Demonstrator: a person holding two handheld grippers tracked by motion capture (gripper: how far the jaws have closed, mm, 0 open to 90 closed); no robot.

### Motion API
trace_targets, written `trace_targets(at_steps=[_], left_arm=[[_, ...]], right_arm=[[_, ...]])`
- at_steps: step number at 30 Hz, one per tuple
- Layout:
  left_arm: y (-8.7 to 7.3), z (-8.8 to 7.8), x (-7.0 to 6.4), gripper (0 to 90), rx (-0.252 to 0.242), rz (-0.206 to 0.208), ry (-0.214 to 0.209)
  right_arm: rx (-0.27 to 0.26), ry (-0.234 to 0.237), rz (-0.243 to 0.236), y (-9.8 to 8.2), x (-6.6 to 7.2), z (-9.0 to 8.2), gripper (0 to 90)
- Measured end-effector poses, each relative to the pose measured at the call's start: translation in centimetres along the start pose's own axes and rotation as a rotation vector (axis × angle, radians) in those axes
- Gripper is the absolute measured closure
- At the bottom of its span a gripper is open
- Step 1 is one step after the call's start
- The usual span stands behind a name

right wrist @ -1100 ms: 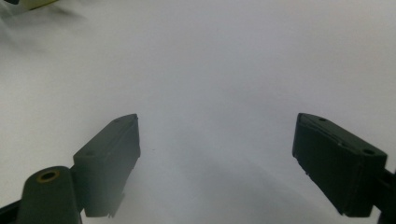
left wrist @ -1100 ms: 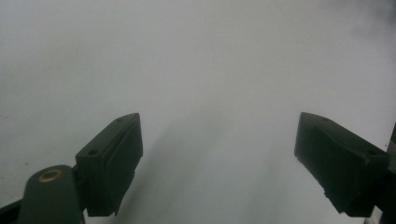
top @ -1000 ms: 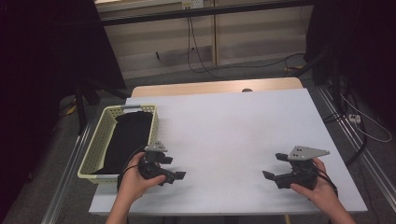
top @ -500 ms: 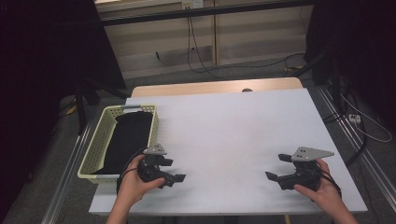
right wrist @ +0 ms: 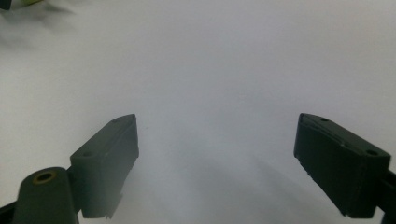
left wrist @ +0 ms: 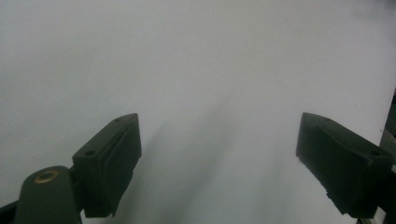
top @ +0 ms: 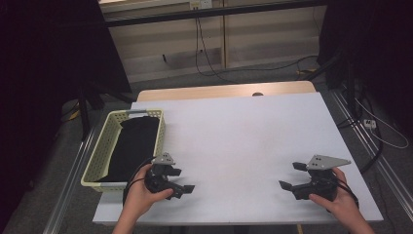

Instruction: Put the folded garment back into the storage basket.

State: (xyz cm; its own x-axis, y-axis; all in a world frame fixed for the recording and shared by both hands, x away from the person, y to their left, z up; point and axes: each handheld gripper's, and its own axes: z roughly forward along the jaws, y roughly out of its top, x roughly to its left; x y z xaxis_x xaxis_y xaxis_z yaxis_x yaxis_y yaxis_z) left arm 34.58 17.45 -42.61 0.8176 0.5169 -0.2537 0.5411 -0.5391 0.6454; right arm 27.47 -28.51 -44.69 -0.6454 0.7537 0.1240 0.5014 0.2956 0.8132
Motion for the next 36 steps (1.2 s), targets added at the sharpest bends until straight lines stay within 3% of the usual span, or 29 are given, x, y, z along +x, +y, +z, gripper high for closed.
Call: trace_targets(at_steps=[36], left_arm=[[-0.84, 0.3, -0.53, 11.4, 0.015, 0.015, -0.017]], right_arm=[[0.008, 0.0, 0.016, -0.94, -0.65, -0.88, 10.9]])
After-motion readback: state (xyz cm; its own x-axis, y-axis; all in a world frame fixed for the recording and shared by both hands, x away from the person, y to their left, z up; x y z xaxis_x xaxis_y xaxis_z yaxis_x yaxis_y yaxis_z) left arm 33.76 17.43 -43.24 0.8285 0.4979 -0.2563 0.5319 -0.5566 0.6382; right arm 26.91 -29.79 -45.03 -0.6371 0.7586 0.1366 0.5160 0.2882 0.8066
